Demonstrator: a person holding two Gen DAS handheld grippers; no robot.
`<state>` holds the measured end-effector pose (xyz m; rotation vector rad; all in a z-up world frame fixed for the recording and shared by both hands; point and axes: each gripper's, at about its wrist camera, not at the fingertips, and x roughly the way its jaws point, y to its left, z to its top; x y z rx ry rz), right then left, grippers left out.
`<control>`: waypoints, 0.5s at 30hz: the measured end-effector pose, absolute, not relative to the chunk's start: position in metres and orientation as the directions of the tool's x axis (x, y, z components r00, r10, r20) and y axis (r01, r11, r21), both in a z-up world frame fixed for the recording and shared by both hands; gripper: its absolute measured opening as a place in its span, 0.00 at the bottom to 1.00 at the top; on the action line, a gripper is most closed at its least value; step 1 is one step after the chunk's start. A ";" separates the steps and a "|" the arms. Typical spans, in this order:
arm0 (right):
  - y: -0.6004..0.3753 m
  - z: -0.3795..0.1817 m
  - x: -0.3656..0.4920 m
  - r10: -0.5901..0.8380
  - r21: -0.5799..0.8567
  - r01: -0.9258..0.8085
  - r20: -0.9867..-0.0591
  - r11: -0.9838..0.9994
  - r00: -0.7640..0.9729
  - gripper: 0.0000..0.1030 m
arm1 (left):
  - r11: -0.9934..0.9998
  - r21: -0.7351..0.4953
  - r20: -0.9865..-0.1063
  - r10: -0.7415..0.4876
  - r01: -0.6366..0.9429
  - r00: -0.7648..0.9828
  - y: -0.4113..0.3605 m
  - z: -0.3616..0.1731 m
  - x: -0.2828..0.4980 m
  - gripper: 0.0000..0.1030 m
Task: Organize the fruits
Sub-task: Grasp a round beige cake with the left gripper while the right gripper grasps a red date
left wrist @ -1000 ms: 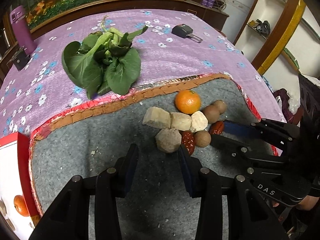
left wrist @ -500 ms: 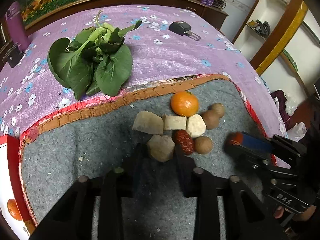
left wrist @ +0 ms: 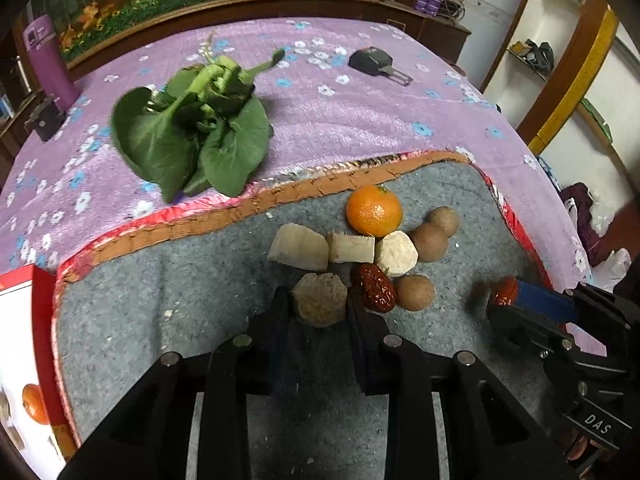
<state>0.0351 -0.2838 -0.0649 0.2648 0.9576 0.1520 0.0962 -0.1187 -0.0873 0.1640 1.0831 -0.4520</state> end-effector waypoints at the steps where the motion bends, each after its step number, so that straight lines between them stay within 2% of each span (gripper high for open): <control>1: -0.282 -0.063 0.034 0.245 0.287 -0.017 -0.785 0.958 0.569 0.31 | 0.901 -0.085 -0.877 -0.270 0.425 0.397 -0.117 -0.084 0.095 0.26; 15: -0.232 -0.046 0.034 0.300 0.290 -0.111 -0.766 0.951 0.569 0.31 | 0.961 -0.066 -0.840 -0.200 0.270 0.505 -0.059 -0.042 0.070 0.26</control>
